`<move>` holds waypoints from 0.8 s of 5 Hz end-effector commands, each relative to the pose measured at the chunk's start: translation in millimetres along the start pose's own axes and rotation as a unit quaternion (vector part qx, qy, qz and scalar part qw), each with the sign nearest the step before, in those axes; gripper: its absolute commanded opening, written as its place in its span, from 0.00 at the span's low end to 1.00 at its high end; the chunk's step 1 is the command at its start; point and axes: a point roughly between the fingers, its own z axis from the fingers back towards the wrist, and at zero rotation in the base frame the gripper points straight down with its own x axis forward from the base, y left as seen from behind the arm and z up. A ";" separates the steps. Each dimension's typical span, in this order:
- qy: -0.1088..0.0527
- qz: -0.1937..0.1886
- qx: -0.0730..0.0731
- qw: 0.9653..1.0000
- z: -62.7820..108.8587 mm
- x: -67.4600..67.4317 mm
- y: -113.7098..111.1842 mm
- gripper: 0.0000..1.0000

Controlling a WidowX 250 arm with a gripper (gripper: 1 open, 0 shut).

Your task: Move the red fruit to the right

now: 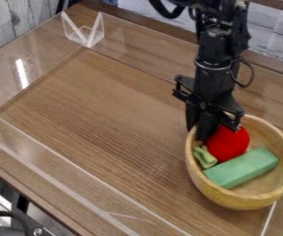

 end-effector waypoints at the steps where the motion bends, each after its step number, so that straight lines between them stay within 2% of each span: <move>1: -0.031 -0.035 0.009 0.999 21.7 1.2 -6.8 1.00; 2: -0.037 -0.026 0.013 0.999 30.5 -1.7 -6.1 1.00; 3: -0.037 -0.009 0.014 0.999 32.3 -0.8 1.7 0.00; 4: -0.037 -0.006 0.014 0.999 35.5 3.7 -3.5 0.00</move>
